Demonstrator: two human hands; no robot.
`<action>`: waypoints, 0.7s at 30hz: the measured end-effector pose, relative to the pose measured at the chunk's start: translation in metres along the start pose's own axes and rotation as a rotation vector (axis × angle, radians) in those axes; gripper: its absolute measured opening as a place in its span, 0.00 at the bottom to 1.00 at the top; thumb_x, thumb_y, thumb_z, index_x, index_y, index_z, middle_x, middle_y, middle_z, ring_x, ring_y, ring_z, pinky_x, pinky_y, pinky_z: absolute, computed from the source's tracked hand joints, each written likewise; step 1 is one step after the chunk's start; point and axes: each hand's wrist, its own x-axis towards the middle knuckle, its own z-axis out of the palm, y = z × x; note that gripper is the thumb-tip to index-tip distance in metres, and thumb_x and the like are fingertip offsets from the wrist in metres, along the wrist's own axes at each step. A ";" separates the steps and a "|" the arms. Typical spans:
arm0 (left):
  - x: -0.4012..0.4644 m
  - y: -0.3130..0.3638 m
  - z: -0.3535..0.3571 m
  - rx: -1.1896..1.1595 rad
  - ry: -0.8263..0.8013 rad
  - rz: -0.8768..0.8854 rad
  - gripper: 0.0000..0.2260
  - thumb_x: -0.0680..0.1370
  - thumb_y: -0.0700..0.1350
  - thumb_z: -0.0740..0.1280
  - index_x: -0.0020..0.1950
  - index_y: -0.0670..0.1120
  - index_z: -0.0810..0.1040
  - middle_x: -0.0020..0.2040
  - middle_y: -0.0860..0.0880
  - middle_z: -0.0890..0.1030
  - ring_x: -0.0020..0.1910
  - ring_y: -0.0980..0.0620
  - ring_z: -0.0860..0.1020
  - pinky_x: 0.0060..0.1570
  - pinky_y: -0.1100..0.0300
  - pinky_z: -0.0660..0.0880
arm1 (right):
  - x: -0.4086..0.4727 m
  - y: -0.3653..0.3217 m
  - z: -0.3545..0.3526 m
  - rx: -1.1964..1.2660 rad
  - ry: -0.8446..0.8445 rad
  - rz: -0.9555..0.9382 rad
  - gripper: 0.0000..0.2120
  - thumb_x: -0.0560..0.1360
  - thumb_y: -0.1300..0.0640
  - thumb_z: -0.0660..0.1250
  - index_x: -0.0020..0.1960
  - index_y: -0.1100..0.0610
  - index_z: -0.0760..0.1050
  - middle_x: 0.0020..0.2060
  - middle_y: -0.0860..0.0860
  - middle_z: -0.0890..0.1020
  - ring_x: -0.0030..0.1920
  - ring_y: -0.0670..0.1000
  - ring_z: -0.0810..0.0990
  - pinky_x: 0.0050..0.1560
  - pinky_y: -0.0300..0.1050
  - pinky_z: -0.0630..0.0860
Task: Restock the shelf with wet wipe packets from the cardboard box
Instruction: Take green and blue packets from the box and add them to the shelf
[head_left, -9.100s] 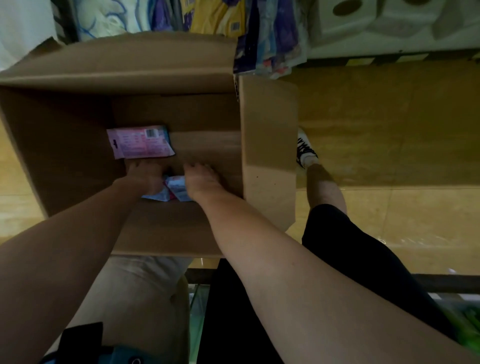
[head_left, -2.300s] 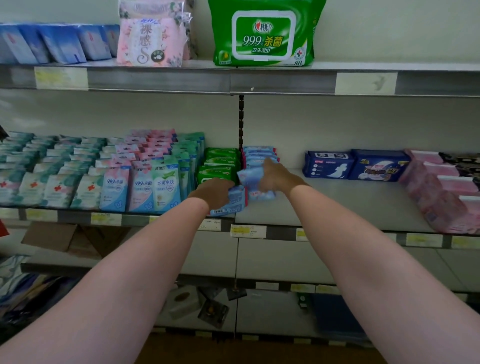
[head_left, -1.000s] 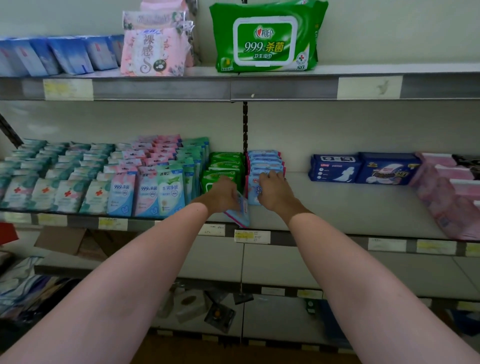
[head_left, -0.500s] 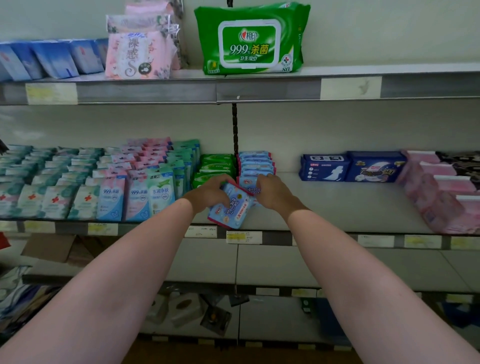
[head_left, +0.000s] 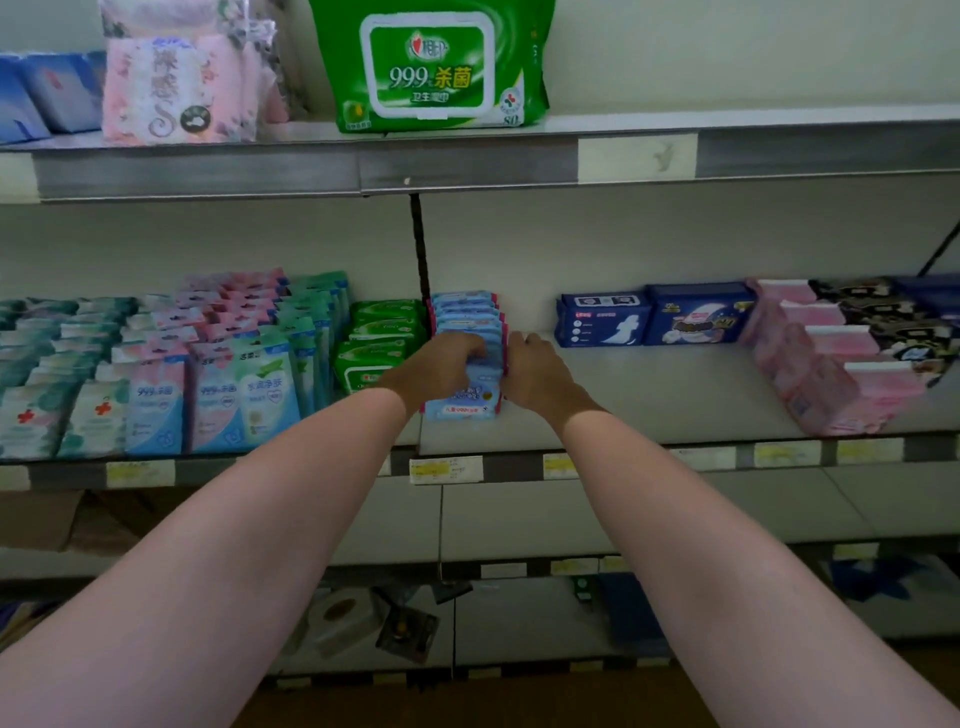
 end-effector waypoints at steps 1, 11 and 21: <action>0.003 0.001 0.002 0.070 0.029 -0.001 0.20 0.73 0.32 0.67 0.65 0.42 0.75 0.61 0.42 0.78 0.59 0.42 0.76 0.51 0.58 0.71 | -0.001 0.003 0.000 0.015 0.004 0.019 0.25 0.76 0.53 0.69 0.69 0.61 0.66 0.61 0.61 0.73 0.62 0.60 0.72 0.60 0.54 0.74; -0.016 0.001 0.007 0.428 0.146 -0.137 0.25 0.75 0.43 0.69 0.71 0.47 0.66 0.67 0.43 0.69 0.66 0.42 0.68 0.61 0.46 0.68 | -0.014 -0.018 0.010 0.066 0.007 -0.070 0.11 0.79 0.53 0.62 0.53 0.61 0.74 0.50 0.59 0.78 0.51 0.59 0.77 0.45 0.49 0.73; -0.121 -0.053 -0.019 0.263 0.156 -0.232 0.12 0.77 0.42 0.62 0.60 0.47 0.74 0.57 0.44 0.79 0.56 0.42 0.78 0.44 0.55 0.70 | -0.044 -0.120 0.044 0.060 -0.107 -0.189 0.10 0.78 0.56 0.65 0.53 0.62 0.74 0.50 0.60 0.77 0.51 0.60 0.77 0.42 0.47 0.67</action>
